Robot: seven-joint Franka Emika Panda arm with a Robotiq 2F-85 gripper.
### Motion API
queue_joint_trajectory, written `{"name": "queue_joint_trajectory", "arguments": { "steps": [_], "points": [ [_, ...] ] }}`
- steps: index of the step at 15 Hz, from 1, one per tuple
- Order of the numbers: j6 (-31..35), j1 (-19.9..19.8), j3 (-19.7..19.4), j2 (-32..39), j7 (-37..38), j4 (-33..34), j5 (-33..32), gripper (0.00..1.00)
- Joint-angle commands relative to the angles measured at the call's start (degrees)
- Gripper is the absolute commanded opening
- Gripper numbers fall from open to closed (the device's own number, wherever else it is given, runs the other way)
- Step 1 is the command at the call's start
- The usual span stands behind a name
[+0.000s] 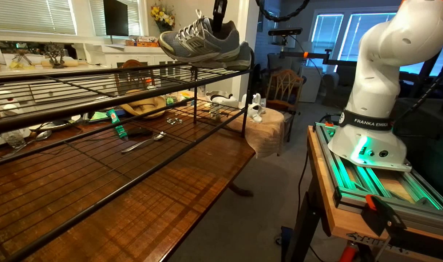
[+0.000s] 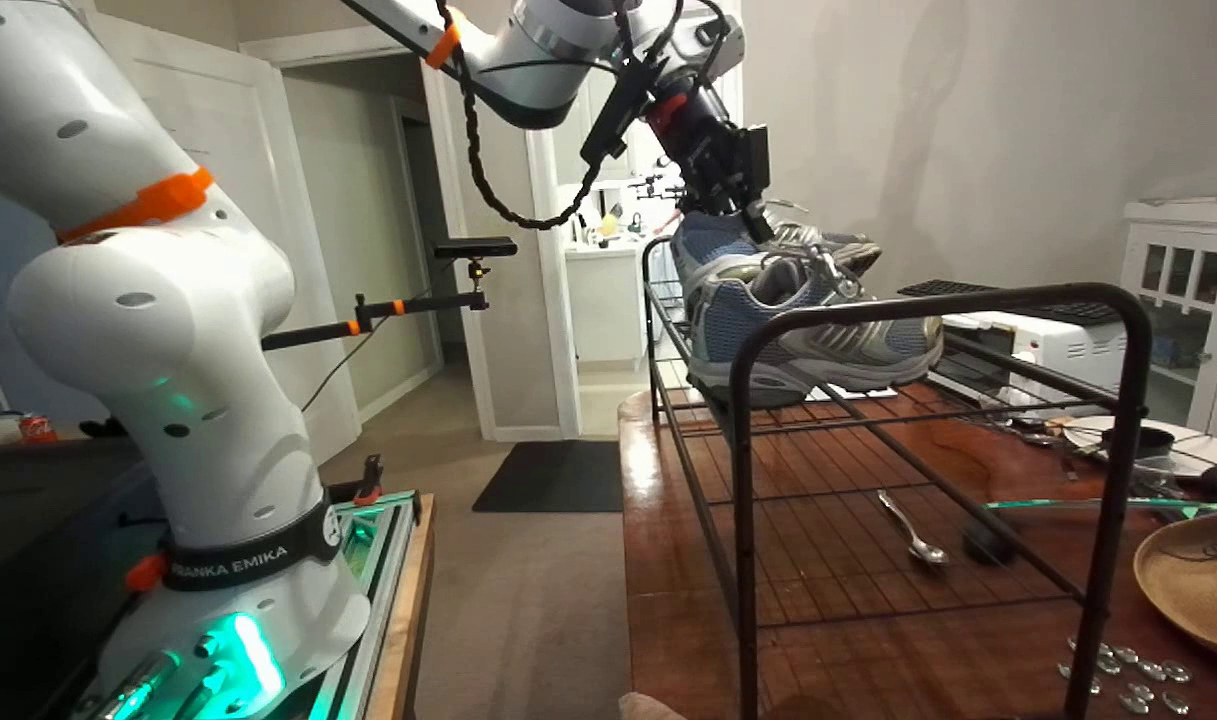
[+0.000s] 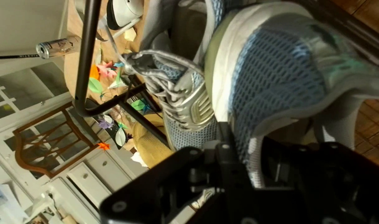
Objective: Place a shoe on top of its counterpart
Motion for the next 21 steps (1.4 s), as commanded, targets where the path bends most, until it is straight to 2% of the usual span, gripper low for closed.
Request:
{"name": "queue_joint_trajectory", "arguments": {
  "steps": [1, 4, 6, 11, 17, 21],
  "points": [
    [-2.59, -0.90, -0.85, -0.45, 2.20, 3.83, 2.47, 0.03],
    [-3.02, -1.41, -1.73, -0.15, 3.01, 6.27, 5.40, 0.03],
    [-4.70, -1.28, -3.12, 0.18, 0.97, 8.07, 9.71, 0.03],
    [-11.50, -2.14, -7.17, 1.51, -2.86, 12.77, 18.03, 0.03],
    [-19.02, -2.59, -12.99, 5.88, -11.29, 19.32, 27.60, 0.03],
    [-23.48, -2.72, -15.45, 8.98, -16.69, 22.17, 34.18, 0.03]
  ]
}}
